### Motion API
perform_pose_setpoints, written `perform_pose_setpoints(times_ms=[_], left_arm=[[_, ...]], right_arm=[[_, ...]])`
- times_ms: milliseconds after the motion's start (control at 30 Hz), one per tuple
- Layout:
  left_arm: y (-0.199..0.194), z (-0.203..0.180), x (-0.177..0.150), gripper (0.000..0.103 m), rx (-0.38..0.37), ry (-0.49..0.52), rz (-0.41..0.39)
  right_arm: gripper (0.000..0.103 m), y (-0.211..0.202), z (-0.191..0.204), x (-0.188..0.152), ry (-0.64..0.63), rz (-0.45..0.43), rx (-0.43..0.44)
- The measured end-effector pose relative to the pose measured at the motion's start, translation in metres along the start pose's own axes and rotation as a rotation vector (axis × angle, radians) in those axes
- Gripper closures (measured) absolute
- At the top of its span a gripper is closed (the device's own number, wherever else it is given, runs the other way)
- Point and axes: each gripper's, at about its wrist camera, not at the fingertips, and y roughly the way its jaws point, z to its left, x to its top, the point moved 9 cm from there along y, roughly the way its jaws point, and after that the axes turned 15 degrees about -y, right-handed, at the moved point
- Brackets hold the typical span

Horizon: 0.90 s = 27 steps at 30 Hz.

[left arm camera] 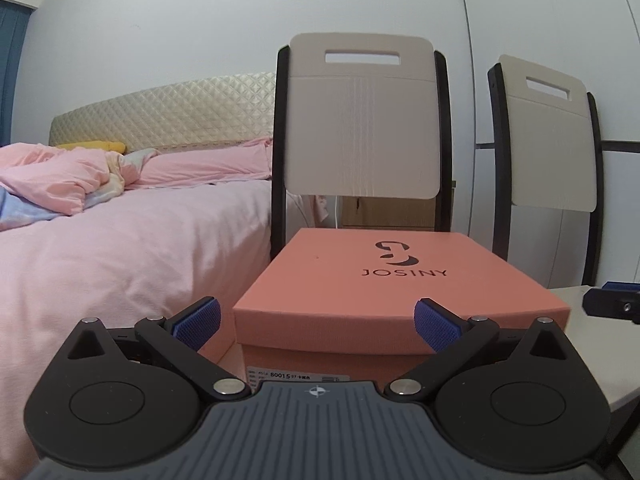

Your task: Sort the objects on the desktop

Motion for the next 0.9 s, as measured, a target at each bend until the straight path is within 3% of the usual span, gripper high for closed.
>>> perform_pose_setpoints(times_ms=[200, 400, 567, 733, 900], left_arm=[[-0.035, -0.014, 0.008, 0.000, -0.040, 0.022, -0.033], [-0.041, -0.022, 0.005, 0.000, -0.061, 0.079, -0.085], [-0.022, -0.005, -0.001, 0.000, -0.018, 0.065, -0.056], [-0.019, 0.001, -0.001, 0.000, 0.011, 0.100, -0.103], [-0.018, 0.004, -0.003, 0.000, 0.014, 0.083, -0.097]], right_arm=[[0.015, -0.025, 0.005, 0.004, 0.022, -0.051, -0.040], [0.000, -0.041, 0.011, 0.000, 0.063, -0.099, -0.105], [0.000, -0.037, 0.020, -0.003, 0.041, -0.095, -0.123], [0.000, -0.030, 0.027, -0.009, 0.038, -0.084, -0.131], [0.000, -0.020, 0.027, -0.012, 0.042, -0.075, -0.140]])
